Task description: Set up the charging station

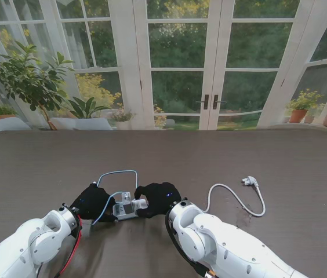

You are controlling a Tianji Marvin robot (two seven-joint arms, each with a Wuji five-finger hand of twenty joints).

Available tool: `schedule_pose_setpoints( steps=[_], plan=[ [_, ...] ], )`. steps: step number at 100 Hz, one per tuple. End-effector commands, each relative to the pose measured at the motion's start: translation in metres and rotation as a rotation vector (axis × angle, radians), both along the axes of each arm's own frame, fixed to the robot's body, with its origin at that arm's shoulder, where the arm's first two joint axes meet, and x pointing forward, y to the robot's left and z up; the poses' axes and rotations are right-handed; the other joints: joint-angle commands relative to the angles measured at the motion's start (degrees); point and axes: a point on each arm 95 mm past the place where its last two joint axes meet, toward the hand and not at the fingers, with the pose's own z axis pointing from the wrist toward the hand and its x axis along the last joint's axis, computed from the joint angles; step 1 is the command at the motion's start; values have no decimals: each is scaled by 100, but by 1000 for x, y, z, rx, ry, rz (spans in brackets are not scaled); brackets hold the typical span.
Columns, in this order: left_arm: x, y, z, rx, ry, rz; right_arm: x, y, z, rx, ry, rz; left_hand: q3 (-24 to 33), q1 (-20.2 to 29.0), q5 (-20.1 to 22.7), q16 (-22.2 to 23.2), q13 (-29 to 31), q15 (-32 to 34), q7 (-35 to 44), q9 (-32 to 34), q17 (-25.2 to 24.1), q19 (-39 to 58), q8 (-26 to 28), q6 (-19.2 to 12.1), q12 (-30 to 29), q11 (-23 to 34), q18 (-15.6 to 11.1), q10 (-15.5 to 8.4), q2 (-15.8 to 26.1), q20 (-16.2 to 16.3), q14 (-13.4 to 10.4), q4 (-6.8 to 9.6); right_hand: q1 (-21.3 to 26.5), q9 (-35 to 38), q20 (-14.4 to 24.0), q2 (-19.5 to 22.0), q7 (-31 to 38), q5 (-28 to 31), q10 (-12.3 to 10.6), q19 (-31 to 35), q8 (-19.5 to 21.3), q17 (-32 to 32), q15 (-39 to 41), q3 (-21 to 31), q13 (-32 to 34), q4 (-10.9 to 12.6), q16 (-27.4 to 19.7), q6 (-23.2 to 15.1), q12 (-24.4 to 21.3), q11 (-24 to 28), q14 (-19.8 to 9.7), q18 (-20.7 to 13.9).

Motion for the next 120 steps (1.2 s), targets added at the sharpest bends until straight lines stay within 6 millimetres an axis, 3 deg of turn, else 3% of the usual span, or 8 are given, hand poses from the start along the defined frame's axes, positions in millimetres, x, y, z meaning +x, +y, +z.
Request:
schedule_pose_setpoints(
  steps=[1, 18, 34, 59, 85, 120],
  plan=[
    [0, 2, -2, 7, 16, -4, -1, 7, 7, 29, -3, 4, 398, -19, 105, -257, -284, -344, -156, -384, -251, -284, 148, -479, -423, -357, 23, -11, 496, -119, 50, 455, -148, -125, 87, 143, 42, -129, 70, -75, -92, -80, -226, -162, -80, 6, -136, -7, -160, -147, 146, 250],
    [10, 10, 14, -26, 0, 10, 3, 4, 9, 82, -11, -41, -61, -177, -449, -671, -860, -939, -648, -1052, -552, -1111, 96, -305, -974, -713, -5, 109, 622, -404, 42, 477, -114, -259, -212, 152, 47, -116, 110, -680, -91, -248, -1407, -194, -305, -17, -590, -51, -698, -606, 273, 396],
    [12, 11, 35, -66, -45, 31, 4, -2, 14, 76, -26, -43, -332, -279, -755, -848, -1084, -1201, -851, -1383, -646, -1503, 28, -237, -1236, -877, -17, 126, 632, -523, 27, 504, -147, -303, -311, 210, 30, -138, 115, -882, -99, -304, -1747, -238, -359, -30, -686, -46, -900, -723, 270, 422],
    [14, 12, 55, -85, -89, 30, 9, -4, 22, 120, -47, -60, -408, -193, -857, -952, -1162, -1345, -938, -1537, -644, -1739, -38, -279, -1406, -915, 13, 18, 634, -573, -18, 535, -111, -602, -475, 225, 43, -198, 107, -1248, -96, -397, -2501, -246, -652, -27, -992, -45, -1183, -931, 212, 442],
    [16, 12, 71, -131, -150, 59, 14, -13, 31, 216, -67, -113, -371, -103, -916, -1070, -1280, -1468, -957, -1690, -659, -2054, -66, -339, -1560, -969, -66, -62, 688, -689, -77, 543, 0, -779, -655, 62, 103, -164, 109, -1610, -72, -457, -3036, 118, -871, -61, -1274, -24, -1372, -968, 141, 451],
    [5, 10, 81, -288, -225, 157, 14, -44, 43, 423, -65, -198, -437, -31, -1012, -1154, -1358, -1528, -994, -1823, -714, -2273, -85, -351, -1665, -1002, -127, -77, 721, -767, -77, 549, 69, -874, -772, -278, 155, -158, 54, -1845, -47, -569, -3326, 397, -1096, -150, -1452, -40, -1476, -964, 211, 550]
  ],
)
